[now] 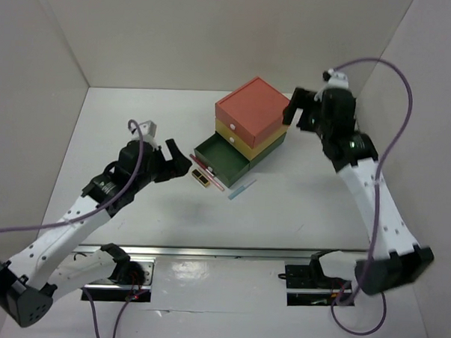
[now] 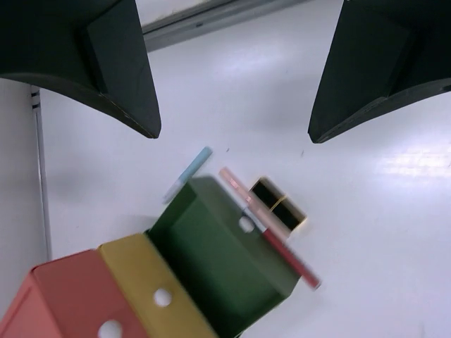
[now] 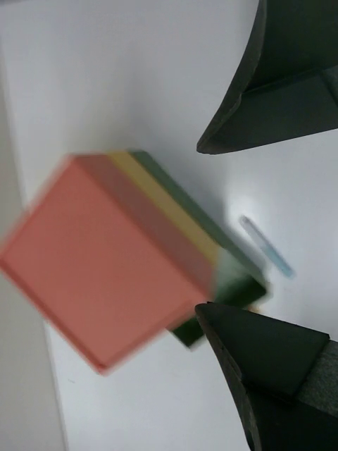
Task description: Organize the makeup
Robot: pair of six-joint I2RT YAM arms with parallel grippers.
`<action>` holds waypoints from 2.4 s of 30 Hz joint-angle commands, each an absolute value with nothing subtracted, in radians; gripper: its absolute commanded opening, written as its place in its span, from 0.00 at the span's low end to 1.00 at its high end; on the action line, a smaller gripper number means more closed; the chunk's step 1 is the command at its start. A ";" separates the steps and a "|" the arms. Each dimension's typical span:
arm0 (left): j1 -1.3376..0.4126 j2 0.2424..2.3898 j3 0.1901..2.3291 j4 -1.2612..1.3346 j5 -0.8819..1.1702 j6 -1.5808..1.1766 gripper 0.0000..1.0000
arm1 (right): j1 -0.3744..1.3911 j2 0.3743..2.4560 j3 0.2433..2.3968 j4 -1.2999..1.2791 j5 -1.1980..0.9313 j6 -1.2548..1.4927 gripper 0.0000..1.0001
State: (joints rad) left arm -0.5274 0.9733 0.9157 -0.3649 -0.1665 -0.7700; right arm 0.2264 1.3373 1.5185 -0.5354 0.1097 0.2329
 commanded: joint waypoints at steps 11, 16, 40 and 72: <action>-0.532 0.855 0.792 -0.666 -0.167 -0.887 1.00 | 0.754 1.121 0.787 -0.525 0.308 0.865 0.83; -0.532 0.818 0.773 -0.676 -0.167 -0.896 1.00 | 0.815 1.314 0.842 -0.391 0.403 0.876 0.78; -0.532 0.776 0.822 -0.744 -0.179 -0.874 1.00 | 0.782 1.698 0.945 -0.189 0.529 0.960 0.60; -0.532 0.906 0.822 -0.692 -0.207 -0.966 1.00 | 0.861 1.567 1.146 -0.108 0.250 -0.300 0.00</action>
State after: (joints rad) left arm -0.5282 0.8974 0.8051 -0.7300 -0.2016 -0.9321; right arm 0.8978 1.5116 1.0843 -0.2371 0.4404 0.0254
